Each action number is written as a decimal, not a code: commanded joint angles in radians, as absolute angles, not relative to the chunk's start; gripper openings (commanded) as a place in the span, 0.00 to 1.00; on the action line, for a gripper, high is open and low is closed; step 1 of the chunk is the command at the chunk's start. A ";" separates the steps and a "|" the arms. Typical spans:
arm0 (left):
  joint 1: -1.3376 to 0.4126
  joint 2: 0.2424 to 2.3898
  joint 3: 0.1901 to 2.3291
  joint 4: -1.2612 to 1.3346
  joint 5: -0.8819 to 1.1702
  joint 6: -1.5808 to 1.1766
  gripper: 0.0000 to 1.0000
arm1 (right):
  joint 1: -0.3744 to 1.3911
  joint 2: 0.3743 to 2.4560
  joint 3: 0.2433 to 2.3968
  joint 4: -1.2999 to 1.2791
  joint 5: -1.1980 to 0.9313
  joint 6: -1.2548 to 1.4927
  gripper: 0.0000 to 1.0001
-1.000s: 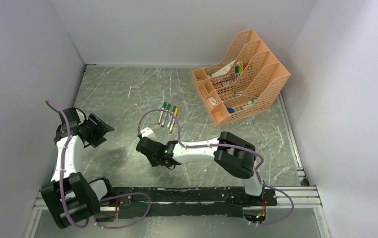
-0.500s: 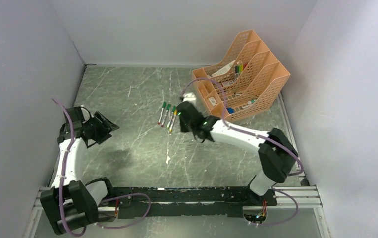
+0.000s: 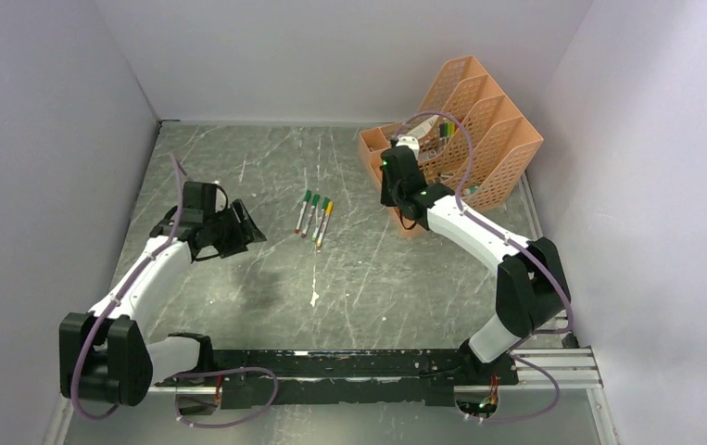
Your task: Insert the pens into the pen caps
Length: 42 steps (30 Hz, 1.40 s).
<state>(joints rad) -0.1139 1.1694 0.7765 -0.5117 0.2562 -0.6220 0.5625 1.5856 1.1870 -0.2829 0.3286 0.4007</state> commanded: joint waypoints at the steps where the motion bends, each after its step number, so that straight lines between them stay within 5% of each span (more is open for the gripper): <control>1: -0.176 1.206 0.825 -0.488 0.189 -0.623 0.68 | 0.507 1.581 1.150 -0.300 0.345 0.386 0.00; 12: -0.441 1.384 0.924 -0.465 0.084 -0.630 0.71 | 0.438 1.571 1.086 -0.283 0.375 0.360 0.01; 17: -0.510 1.442 0.969 -0.481 0.049 -0.619 0.72 | 0.427 1.553 1.081 -0.275 0.369 0.342 0.40; 20: -0.514 1.444 0.979 -0.474 0.041 -0.602 0.72 | 0.427 1.534 1.080 -0.280 0.367 0.346 0.48; 31: -0.513 1.489 1.064 -0.534 -0.085 -0.505 0.70 | 0.447 1.361 0.898 -0.170 0.173 0.467 0.49; 38: -0.514 1.524 1.117 -0.450 0.080 -0.368 0.36 | 0.488 1.225 0.700 -0.094 0.130 0.535 0.49; 42: -0.546 1.538 1.134 -0.384 0.138 -0.405 0.39 | 0.488 1.171 0.651 -0.120 0.136 0.504 0.49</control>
